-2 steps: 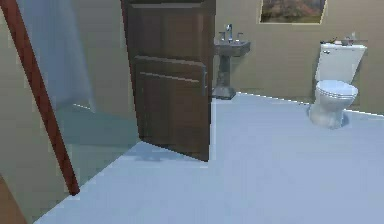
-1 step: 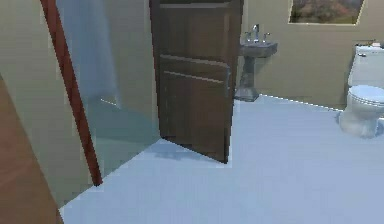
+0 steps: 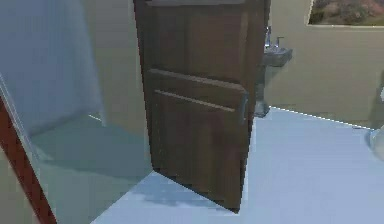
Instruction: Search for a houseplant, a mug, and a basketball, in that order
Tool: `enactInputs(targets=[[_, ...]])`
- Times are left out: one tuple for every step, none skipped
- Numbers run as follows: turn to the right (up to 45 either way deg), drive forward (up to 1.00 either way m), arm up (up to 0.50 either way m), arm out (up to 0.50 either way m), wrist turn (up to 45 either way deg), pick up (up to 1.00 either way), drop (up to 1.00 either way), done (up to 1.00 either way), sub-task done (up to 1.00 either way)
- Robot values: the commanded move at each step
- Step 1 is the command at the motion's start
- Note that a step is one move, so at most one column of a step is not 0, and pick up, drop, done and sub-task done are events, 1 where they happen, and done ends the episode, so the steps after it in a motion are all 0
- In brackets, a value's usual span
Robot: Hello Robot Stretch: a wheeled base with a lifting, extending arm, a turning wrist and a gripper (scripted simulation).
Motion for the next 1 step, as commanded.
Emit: enactInputs(targets=[[-21.0,0.00,0.00,0.00,0.0,0.00,0.00,0.00,0.00]])
